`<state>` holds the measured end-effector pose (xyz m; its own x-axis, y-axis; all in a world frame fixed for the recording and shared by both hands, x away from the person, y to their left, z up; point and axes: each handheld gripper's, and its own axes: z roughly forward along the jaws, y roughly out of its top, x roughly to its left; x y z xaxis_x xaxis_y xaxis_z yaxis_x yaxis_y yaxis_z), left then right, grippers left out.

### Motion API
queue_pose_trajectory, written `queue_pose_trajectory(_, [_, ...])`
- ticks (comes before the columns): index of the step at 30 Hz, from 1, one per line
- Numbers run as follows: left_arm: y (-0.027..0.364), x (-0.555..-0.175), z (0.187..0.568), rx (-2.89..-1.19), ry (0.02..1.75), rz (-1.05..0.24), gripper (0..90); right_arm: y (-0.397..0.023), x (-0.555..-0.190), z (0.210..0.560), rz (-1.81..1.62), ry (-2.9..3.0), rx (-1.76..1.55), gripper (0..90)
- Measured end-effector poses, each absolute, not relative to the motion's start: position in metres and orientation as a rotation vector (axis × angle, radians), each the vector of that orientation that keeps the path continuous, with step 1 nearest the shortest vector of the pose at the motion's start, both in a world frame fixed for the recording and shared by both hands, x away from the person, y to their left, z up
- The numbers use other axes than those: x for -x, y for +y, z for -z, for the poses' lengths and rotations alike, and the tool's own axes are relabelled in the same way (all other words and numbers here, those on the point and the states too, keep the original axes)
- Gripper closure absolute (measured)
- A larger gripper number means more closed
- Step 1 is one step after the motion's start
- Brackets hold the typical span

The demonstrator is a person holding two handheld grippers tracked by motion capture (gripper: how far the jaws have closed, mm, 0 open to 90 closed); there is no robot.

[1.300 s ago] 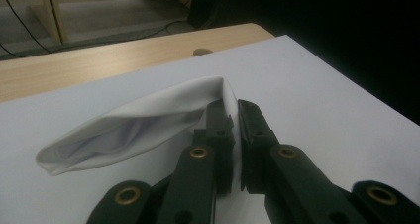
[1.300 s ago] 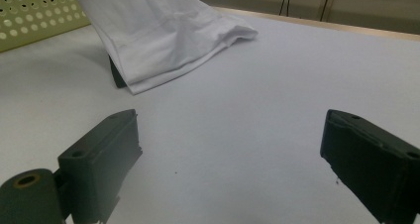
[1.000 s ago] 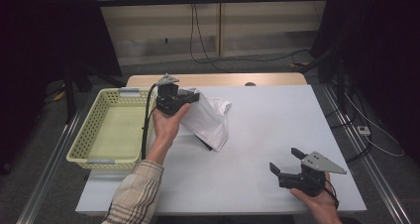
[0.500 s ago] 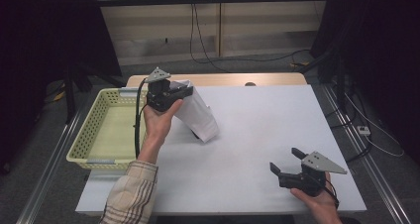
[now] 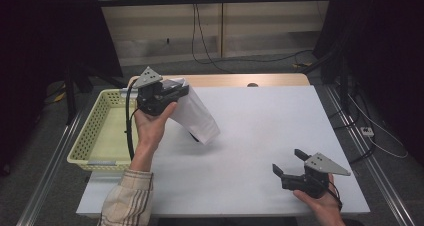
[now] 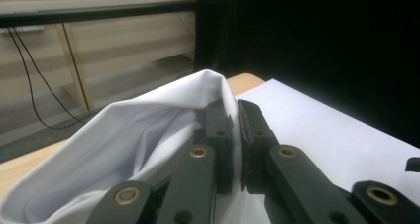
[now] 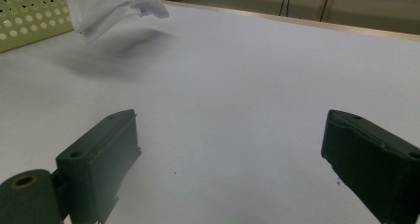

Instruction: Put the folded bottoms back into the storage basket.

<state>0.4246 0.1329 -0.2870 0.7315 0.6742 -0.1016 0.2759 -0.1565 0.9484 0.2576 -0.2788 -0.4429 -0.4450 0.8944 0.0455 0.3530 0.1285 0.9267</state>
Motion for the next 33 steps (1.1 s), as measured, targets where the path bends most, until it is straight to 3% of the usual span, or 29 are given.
queue_pose_trajectory(33, [0.198, -0.377, 0.245, -1.647, 0.719, -0.568, 85.5, -0.279, -0.257, 0.443, -1.307, 1.884, -1.184, 5.7])
